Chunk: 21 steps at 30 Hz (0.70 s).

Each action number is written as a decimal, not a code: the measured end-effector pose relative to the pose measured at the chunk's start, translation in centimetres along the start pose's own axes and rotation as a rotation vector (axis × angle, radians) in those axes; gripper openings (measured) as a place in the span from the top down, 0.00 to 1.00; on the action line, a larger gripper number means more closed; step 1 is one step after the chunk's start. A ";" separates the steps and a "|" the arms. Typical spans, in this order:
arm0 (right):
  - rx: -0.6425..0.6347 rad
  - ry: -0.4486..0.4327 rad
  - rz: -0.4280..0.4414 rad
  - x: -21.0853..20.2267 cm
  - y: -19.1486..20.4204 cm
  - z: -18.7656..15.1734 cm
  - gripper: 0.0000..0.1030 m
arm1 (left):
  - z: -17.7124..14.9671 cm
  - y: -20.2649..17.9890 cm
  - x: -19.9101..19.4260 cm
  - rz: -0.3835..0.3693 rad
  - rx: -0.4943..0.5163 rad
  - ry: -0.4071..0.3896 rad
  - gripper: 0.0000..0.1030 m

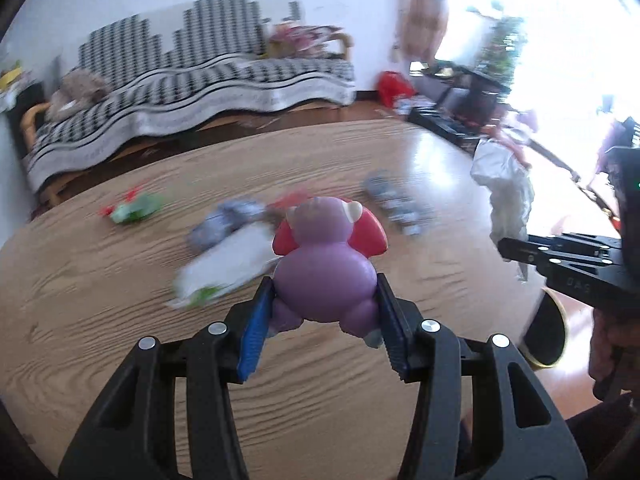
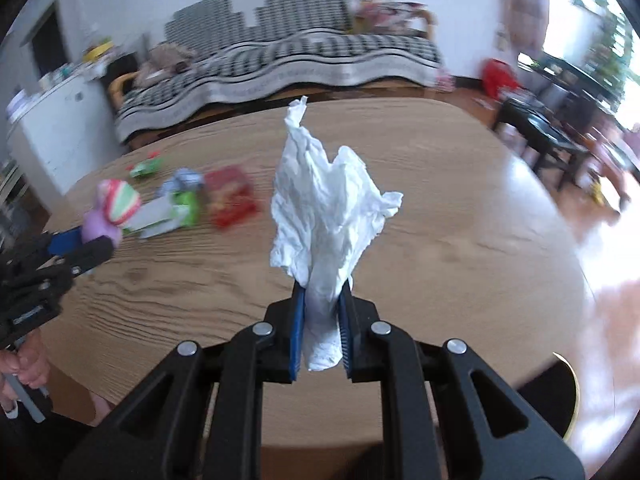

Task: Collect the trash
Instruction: 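Carry the pink toy and white tissue to the bin and open both tools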

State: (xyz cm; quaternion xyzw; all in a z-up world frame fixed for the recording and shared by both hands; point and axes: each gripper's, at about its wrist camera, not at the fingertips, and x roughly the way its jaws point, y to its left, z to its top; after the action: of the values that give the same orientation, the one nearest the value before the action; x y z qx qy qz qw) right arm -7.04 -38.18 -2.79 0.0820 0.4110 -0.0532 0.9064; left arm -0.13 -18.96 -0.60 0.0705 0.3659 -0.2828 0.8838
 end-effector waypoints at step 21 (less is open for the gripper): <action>0.570 0.098 -0.311 -8.7 -31.2 -13.7 0.84 | -4.0 -32.7 8.1 -0.557 0.332 0.125 0.52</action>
State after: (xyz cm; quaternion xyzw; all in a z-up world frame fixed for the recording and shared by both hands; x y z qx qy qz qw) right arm -28.00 -65.91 -8.39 0.2711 0.4303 -0.2999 0.8071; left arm -15.97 -48.34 -6.34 0.1279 0.3738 -0.5645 0.7247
